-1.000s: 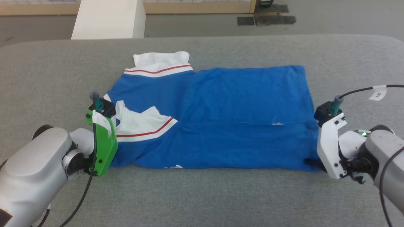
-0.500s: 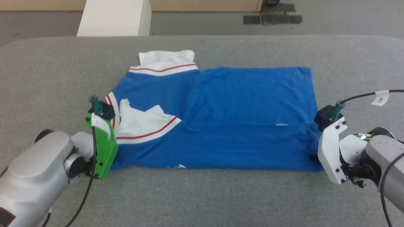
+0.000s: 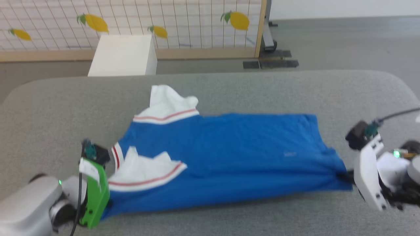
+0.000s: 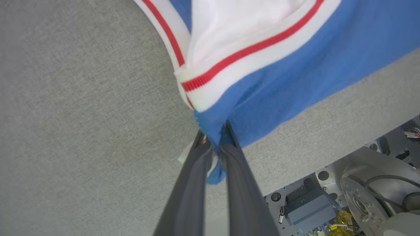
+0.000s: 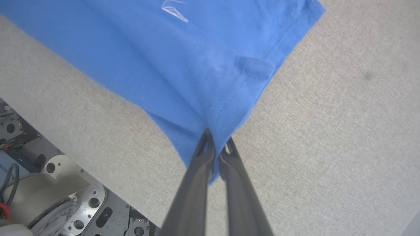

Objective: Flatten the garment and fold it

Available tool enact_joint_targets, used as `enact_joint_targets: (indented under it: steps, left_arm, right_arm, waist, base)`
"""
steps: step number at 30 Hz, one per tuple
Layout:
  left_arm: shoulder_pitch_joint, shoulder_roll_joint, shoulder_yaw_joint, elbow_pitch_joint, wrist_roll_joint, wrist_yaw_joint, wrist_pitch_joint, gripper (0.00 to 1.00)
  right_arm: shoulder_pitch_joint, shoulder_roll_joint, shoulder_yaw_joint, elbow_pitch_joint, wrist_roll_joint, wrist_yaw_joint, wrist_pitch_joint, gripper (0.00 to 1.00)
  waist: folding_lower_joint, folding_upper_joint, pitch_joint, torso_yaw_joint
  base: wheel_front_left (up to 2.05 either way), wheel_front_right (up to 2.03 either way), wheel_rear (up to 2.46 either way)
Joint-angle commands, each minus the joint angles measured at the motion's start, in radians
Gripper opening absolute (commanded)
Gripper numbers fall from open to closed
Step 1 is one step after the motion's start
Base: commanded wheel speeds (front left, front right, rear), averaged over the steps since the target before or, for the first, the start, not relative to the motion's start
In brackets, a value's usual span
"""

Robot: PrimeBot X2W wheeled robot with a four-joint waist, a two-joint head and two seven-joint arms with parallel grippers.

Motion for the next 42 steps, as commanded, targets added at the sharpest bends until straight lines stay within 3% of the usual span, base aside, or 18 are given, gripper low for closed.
enact_joint_targets:
  steps: [1, 8, 16, 17, 18, 19, 20, 21, 25, 29, 33, 36, 42]
  left_arm:
    - [0.033, 0.021, -0.007, -0.015, -0.016, -0.002, -0.006, 0.00]
    - [0.116, 0.040, -0.023, -0.056, -0.038, 0.025, -0.031, 0.00]
    - [0.152, 0.020, -0.026, -0.025, -0.039, 0.052, -0.067, 0.00]
    - [0.153, 0.017, -0.026, -0.023, -0.034, 0.055, -0.075, 0.49]
    - [0.154, 0.016, -0.026, -0.025, -0.030, 0.058, -0.085, 1.00]
    - [0.156, 0.017, -0.025, -0.028, -0.029, 0.059, -0.090, 1.00]
    - [0.156, 0.026, -0.027, -0.035, -0.019, 0.058, -0.096, 1.00]
    - [0.155, 0.036, -0.030, -0.043, -0.009, 0.057, -0.098, 1.00]
    - [0.139, 0.107, -0.023, -0.116, 0.033, 0.068, -0.120, 1.00]
    - [0.103, 0.186, 0.028, -0.220, 0.038, 0.112, -0.148, 1.00]
    - [0.043, 0.241, 0.078, -0.281, 0.079, 0.156, -0.181, 1.00]
    - [-0.017, 0.234, 0.121, -0.267, 0.121, 0.178, -0.237, 1.00]
    - [-0.138, 0.155, 0.166, -0.168, 0.190, 0.182, -0.310, 1.00]
  right_arm:
    - [0.039, -0.024, 0.009, -0.016, 0.011, -0.002, -0.001, 0.00]
    - [0.169, -0.078, 0.010, -0.036, 0.045, -0.002, -0.021, 0.00]
    - [0.238, -0.013, -0.002, 0.042, 0.002, -0.002, -0.077, 0.00]
    - [0.242, -0.003, -0.006, 0.053, -0.004, -0.002, -0.084, 0.00]
    - [0.246, 0.009, -0.014, 0.062, -0.004, -0.002, -0.096, 0.21]
    - [0.248, 0.016, -0.022, 0.066, -0.006, -0.002, -0.108, 0.34]
    - [0.250, 0.022, -0.032, 0.068, -0.009, -0.002, -0.121, 0.73]
    - [0.249, 0.024, -0.041, 0.066, -0.015, -0.002, -0.138, 1.00]
    - [0.246, 0.018, -0.106, 0.035, -0.030, -0.002, -0.210, 1.00]
    - [0.242, 0.002, -0.205, -0.010, -0.084, -0.002, -0.306, 1.00]
    - [0.250, 0.038, -0.359, -0.022, -0.179, -0.002, -0.440, 1.00]
    - [0.278, 0.107, -0.511, -0.004, -0.264, -0.002, -0.544, 1.00]
    - [0.350, 0.287, -0.815, -0.016, -0.471, -0.002, -0.683, 1.00]
  waist:
    - [0.0000, 0.0000, -0.028, -0.002]
    - [0.0000, 0.0000, -0.016, 0.002]
    - [0.0000, 0.0000, 0.023, -0.007]
    - [0.0000, 0.0000, 0.025, -0.008]
    - [0.0000, 0.0000, 0.025, -0.008]
    - [0.0000, 0.0000, 0.023, -0.008]
    - [0.0000, 0.0000, 0.020, -0.009]
    - [0.0000, 0.0000, 0.018, -0.011]
    - [0.0000, 0.0000, 0.005, -0.019]
    - [0.0000, 0.0000, 0.001, -0.031]
    - [0.0000, 0.0000, 0.016, -0.053]
    - [0.0000, 0.0000, 0.038, -0.070]
    - [0.0000, 0.0000, 0.104, -0.111]
  base:
    - [0.00, 0.00, 0.00]
    - [0.00, 0.00, 0.00]
    - [0.00, 0.00, 0.00]
    - [0.00, 0.00, 0.00]
    - [0.00, 0.00, 0.00]
    - [0.00, 0.00, 0.00]
    - [0.00, 0.00, 0.00]
    - [0.00, 0.00, 0.00]
    - [0.00, 0.00, 0.00]
    - [0.00, 0.00, 0.00]
    - [0.00, 0.00, 0.00]
    - [0.00, 0.00, 0.00]
    - [0.00, 0.00, 0.00]
